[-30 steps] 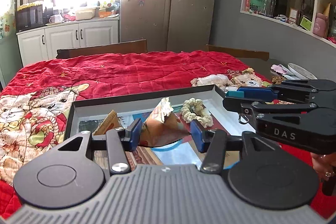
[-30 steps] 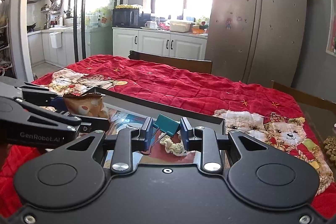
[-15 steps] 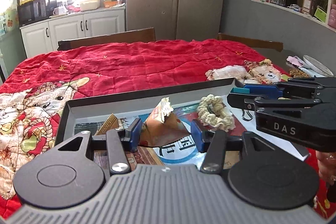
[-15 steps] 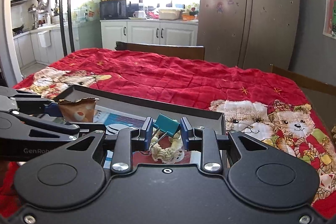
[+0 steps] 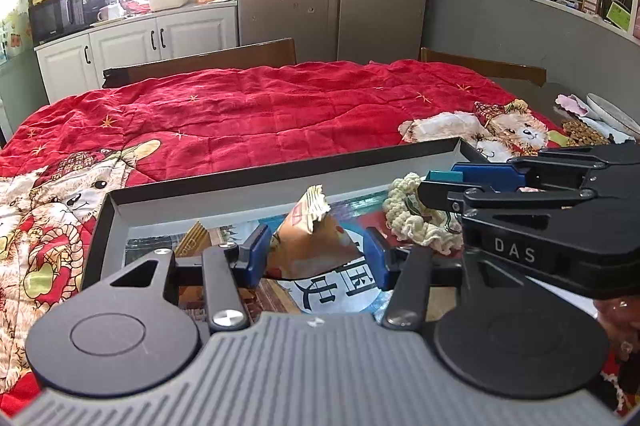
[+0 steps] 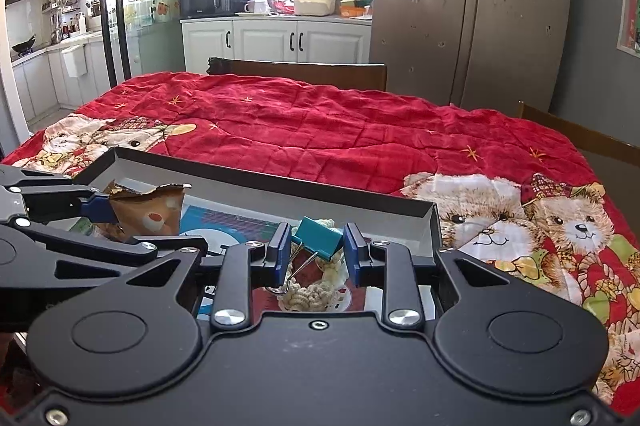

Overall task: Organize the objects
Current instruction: 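Carry the gold triangle with the left tool while the right tool lowers the clip, then lower the gold triangle into the box and open the left tool while the right tool releases the clip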

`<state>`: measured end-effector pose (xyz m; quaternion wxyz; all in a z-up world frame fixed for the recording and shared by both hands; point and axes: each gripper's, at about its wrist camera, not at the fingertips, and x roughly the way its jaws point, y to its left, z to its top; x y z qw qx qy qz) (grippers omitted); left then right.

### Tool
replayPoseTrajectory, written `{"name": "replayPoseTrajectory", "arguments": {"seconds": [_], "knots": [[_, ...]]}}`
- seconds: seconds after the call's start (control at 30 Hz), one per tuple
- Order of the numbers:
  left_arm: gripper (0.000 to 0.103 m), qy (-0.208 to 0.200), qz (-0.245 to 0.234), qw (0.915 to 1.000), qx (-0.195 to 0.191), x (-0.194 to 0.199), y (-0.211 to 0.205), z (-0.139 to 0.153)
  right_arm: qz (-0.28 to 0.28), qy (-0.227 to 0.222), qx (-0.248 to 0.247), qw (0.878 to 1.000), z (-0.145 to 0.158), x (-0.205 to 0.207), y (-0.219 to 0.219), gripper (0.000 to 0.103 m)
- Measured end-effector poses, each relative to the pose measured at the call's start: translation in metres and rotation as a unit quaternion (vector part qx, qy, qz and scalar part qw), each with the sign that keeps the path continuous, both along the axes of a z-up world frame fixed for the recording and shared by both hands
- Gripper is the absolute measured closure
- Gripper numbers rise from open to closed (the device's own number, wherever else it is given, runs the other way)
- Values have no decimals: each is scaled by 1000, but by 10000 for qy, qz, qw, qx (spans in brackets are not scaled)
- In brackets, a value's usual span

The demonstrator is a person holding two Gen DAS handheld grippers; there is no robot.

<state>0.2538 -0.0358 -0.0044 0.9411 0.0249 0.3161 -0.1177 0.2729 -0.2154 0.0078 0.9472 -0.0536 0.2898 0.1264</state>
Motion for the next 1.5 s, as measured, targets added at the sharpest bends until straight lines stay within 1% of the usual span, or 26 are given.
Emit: {"name": "replayPoseTrajectory", "arguments": {"seconds": [0.5, 1.03, 1.5], "knots": [[49, 119, 52, 9999, 81, 8, -3, -8, -2, 72, -42, 10000, -2, 5, 1, 76], [49, 291, 71, 9995, 141, 12, -3, -13, 58, 298, -210, 9993, -7, 14, 9, 76], [49, 449, 81, 9988, 183, 16, -3, -15, 63, 388, -260, 9989, -9, 17, 11, 76]]}}
